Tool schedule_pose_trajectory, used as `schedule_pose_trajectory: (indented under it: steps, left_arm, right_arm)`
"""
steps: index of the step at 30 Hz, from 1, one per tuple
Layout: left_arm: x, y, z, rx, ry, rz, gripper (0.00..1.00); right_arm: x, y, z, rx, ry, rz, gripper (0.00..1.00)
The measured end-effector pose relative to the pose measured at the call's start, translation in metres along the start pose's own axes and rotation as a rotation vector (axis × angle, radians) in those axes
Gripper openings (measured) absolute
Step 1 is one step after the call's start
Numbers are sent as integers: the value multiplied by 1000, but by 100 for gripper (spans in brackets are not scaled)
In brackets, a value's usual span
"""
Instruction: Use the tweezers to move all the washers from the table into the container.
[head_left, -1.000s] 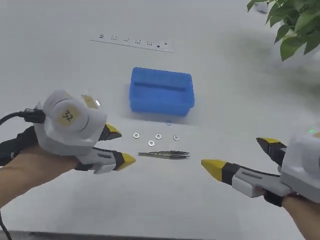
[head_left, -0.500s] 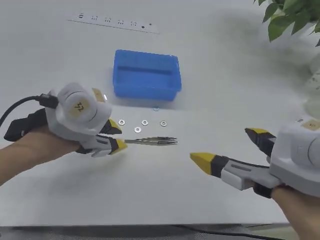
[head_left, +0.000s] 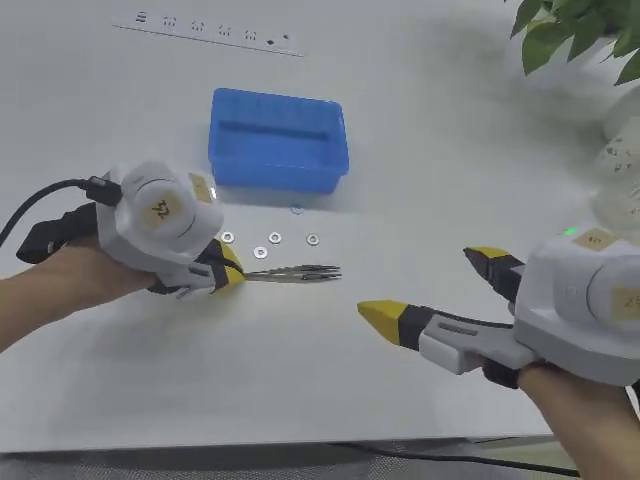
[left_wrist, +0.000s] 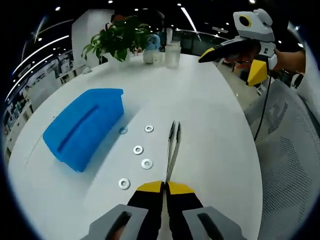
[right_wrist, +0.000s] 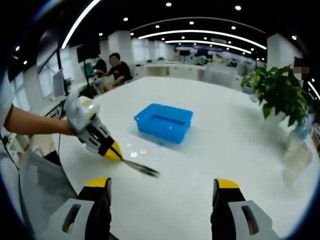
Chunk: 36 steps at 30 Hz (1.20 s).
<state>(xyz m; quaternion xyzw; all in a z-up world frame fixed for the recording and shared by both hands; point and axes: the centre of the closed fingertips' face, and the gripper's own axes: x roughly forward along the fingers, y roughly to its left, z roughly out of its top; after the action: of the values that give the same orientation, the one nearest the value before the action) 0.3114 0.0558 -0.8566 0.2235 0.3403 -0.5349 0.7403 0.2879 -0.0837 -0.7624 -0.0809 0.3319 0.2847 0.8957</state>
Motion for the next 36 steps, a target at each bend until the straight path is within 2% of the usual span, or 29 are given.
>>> schedule_pose_trajectory:
  steps: [4, 11, 12, 15, 18, 21, 27, 30, 34, 36]
  left_arm:
    - [-7, -5, 8, 32, -13, 2, 0]
    - [-30, -14, 29, 33, -44, 17, 0]
    - [-36, -15, 33, 42, -46, 39, 0]
    - [-46, -17, 39, 91, -49, 63, 0]
    - [-56, -23, 47, 96, -65, 58, 0]
    - [-64, -27, 53, 143, -64, 64, 0]
    - [-75, -35, 60, 183, -65, 47, 0]
    - [-79, -36, 63, 209, -63, 42, 0]
    - [-83, -42, 64, 230, -53, 16, 0]
    - [-83, -44, 64, 248, -48, 8, 0]
  right_arm:
    - [4, 8, 4, -51, 6, 23, 74]
    - [18, 35, 16, -113, 4, 114, 58]
    - [19, 38, 17, -124, 4, 126, 56]
    - [25, 48, 18, -140, 13, 162, 52]
    - [33, 60, 16, -159, 23, 209, 50]
    - [41, 70, 13, -202, 44, 251, 44]
    - [54, 91, 12, -295, 75, 343, 31]
    - [62, 103, 12, -343, 80, 392, 28]
    - [72, 114, 14, -428, 86, 422, 25]
    - [76, 119, 16, -444, 82, 433, 24]
